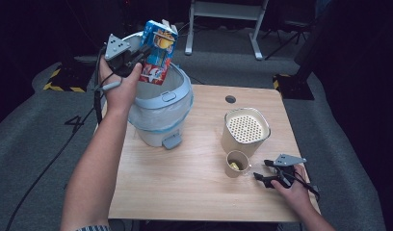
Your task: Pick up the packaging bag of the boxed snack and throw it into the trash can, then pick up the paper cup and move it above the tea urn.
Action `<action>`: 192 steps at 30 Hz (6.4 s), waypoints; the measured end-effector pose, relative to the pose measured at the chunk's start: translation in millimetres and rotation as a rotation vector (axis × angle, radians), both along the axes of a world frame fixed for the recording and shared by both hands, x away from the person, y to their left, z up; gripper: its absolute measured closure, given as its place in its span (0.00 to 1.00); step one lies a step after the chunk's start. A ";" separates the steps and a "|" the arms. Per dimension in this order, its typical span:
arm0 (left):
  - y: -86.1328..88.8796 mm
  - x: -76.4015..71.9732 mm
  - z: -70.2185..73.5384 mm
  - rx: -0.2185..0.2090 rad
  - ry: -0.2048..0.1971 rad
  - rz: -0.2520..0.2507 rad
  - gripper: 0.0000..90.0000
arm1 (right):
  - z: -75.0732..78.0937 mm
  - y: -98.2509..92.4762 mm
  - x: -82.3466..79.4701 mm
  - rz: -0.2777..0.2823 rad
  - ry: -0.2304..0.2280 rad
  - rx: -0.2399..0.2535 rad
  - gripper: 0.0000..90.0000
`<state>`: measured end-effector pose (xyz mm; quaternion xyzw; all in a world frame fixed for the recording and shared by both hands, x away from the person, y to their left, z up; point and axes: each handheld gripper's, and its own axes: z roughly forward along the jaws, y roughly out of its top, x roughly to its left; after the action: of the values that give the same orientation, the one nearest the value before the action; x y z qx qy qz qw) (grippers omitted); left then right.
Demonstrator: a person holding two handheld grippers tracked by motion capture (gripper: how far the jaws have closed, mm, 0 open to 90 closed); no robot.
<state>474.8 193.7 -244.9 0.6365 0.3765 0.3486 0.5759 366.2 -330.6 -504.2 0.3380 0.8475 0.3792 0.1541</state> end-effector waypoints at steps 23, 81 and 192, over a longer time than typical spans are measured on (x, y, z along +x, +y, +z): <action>-15.1 -10.3 -6.2 0.075 0.012 -0.055 0.50 | 0.0 0.0 0.0 0.000 0.000 0.000 0.27; -10.9 -131.9 -174.6 0.242 0.335 -0.363 0.49 | 29.4 14.7 -19.3 0.122 -0.018 0.011 0.27; -19.3 -116.5 -258.7 0.361 0.587 -0.214 0.35 | 145.3 52.7 13.2 0.305 -0.140 0.239 0.34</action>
<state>358.3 174.4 -503.6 0.8368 0.3892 0.1496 0.3549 379.3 -277.9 -358.9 0.1944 0.8249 0.5188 0.1122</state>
